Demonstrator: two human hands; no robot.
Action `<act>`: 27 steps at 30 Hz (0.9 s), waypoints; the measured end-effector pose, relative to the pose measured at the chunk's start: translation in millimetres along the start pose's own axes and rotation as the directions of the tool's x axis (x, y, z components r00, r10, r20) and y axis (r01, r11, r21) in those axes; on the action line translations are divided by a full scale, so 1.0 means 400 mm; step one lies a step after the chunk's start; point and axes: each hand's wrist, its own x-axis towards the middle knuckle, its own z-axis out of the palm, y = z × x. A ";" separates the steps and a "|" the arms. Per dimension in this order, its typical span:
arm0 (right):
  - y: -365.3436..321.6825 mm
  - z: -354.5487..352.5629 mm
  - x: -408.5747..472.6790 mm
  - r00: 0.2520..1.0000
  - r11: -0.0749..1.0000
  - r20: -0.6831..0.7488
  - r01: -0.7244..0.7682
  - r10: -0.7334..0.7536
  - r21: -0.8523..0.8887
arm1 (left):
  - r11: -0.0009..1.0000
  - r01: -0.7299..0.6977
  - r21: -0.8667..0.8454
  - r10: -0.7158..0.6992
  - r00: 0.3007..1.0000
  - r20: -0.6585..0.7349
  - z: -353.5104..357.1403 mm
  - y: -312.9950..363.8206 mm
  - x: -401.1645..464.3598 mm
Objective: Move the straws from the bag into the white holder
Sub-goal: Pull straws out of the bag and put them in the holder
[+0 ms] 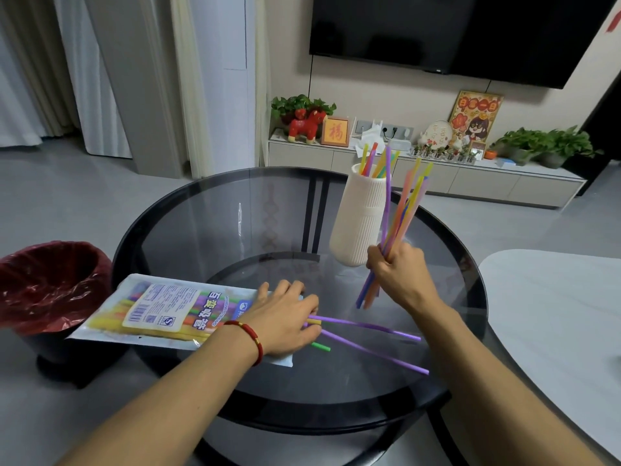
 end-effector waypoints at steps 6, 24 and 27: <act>0.016 0.026 -0.025 0.994 0.996 0.097 -0.058 0.052 0.062 | 1.000 0.007 -0.005 -0.007 1.000 -0.001 0.005 -0.004 0.004; -0.007 0.023 -0.057 0.954 0.956 -0.074 0.285 -0.290 -0.068 | 0.997 0.070 -0.023 -0.069 0.997 0.025 -0.009 0.020 0.011; 0.000 0.031 -0.058 0.978 0.977 0.000 0.210 -0.211 -0.043 | 0.998 0.063 -0.021 -0.062 0.998 0.020 -0.008 0.019 0.009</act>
